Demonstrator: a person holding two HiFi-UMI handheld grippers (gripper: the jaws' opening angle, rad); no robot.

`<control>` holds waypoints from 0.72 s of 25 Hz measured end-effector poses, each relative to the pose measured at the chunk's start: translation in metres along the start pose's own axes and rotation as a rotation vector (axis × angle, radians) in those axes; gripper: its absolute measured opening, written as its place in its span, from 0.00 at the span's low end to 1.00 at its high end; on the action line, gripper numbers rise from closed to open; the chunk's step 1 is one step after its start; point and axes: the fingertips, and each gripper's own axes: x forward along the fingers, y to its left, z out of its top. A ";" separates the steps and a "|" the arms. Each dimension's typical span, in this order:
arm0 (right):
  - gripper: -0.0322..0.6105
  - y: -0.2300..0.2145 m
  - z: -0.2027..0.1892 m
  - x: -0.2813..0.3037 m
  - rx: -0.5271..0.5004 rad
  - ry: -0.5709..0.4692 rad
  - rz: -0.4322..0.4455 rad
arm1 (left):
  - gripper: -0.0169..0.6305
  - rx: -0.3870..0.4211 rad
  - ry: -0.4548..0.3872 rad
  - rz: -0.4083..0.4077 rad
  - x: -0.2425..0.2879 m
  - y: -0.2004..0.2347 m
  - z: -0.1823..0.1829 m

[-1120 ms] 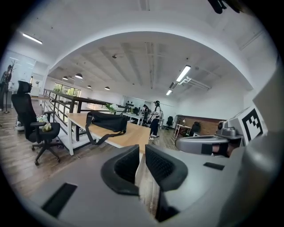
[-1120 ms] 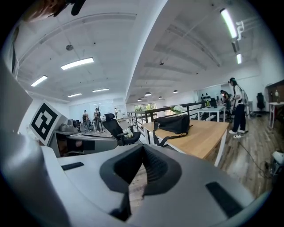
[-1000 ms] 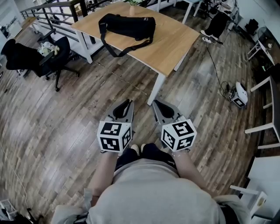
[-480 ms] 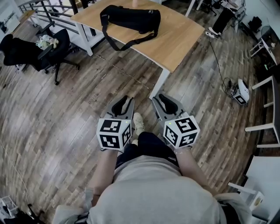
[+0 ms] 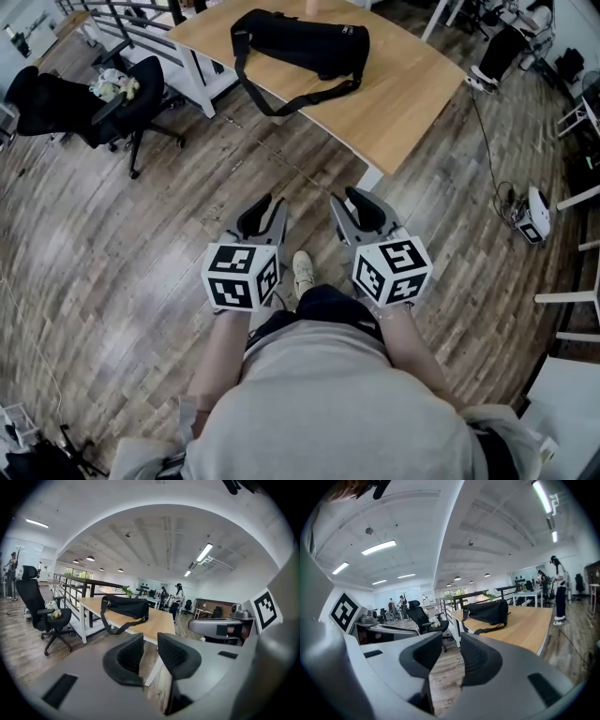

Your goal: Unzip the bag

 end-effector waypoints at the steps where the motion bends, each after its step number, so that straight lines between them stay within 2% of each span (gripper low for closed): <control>1: 0.25 -0.006 0.006 0.008 -0.004 -0.006 0.002 | 0.16 0.005 -0.003 0.004 0.009 0.004 0.006; 8: 0.25 -0.047 0.043 0.058 -0.010 -0.031 0.015 | 0.16 0.024 -0.020 0.031 0.067 0.028 0.049; 18: 0.25 -0.101 0.061 0.107 -0.011 -0.018 0.014 | 0.16 0.024 0.014 0.023 0.145 0.042 0.067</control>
